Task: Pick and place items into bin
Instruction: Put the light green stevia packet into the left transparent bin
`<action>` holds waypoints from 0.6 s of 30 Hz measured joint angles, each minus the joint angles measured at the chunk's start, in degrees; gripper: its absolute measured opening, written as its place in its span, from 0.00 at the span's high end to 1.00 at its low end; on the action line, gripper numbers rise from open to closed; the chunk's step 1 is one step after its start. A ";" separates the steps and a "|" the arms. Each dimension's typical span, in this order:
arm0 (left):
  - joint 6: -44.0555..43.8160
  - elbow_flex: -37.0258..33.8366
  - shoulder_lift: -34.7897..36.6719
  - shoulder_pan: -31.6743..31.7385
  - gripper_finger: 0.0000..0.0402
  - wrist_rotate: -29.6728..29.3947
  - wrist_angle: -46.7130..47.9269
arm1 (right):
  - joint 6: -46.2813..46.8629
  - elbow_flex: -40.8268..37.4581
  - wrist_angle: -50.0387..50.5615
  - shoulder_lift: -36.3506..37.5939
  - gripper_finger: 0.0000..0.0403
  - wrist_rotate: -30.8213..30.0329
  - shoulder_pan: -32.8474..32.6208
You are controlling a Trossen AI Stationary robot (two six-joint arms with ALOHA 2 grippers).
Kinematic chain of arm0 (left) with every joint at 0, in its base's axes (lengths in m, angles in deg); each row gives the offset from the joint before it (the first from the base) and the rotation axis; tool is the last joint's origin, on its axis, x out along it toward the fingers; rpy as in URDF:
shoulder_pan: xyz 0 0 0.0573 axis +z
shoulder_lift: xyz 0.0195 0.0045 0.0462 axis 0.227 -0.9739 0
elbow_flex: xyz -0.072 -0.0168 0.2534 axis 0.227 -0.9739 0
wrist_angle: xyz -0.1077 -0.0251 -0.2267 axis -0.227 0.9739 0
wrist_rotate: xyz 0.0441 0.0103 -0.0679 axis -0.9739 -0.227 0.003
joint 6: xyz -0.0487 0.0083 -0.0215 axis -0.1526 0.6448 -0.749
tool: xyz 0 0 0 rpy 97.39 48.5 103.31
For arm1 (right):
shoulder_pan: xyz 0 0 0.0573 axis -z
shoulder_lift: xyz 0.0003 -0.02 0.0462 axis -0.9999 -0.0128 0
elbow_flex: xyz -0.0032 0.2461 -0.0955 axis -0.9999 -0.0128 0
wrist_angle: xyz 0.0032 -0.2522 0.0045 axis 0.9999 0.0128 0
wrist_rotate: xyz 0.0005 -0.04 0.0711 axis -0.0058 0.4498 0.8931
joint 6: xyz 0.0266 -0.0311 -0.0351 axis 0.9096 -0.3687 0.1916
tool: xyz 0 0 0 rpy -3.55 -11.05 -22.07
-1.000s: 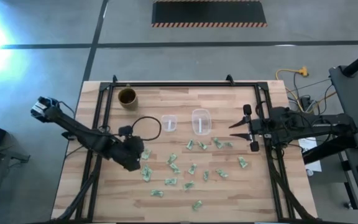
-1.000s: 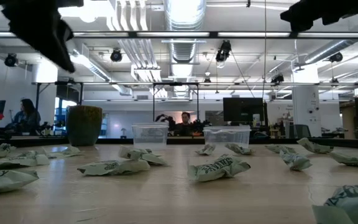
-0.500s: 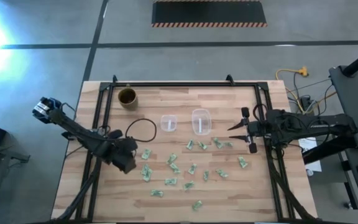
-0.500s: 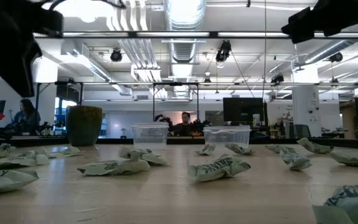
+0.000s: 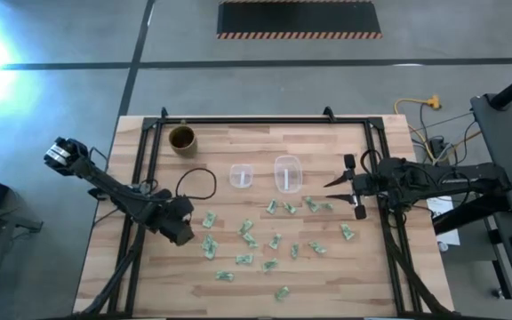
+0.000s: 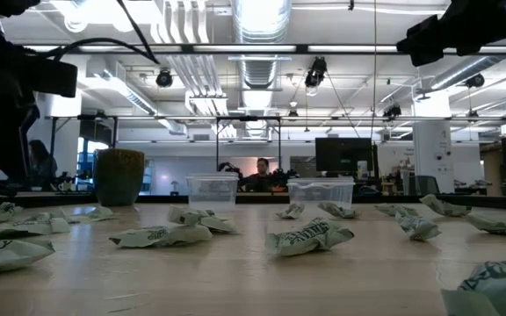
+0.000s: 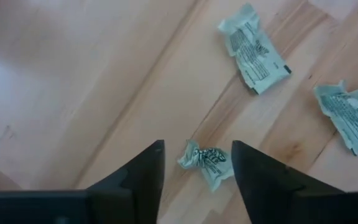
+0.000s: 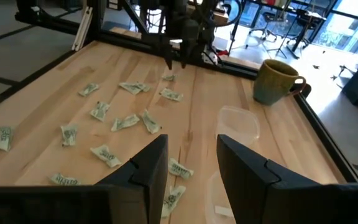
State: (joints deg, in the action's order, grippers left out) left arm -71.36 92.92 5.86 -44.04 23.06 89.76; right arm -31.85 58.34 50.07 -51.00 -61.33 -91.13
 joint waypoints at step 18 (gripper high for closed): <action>9.08 -1.88 -1.42 -0.44 0.45 1.91 -4.48 | 0.20 -1.29 -1.12 -0.04 0.68 0.00 0.00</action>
State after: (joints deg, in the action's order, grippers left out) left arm -62.27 91.04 4.44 -44.47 24.97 85.27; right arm -31.65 57.06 48.95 -51.04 -61.33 -91.13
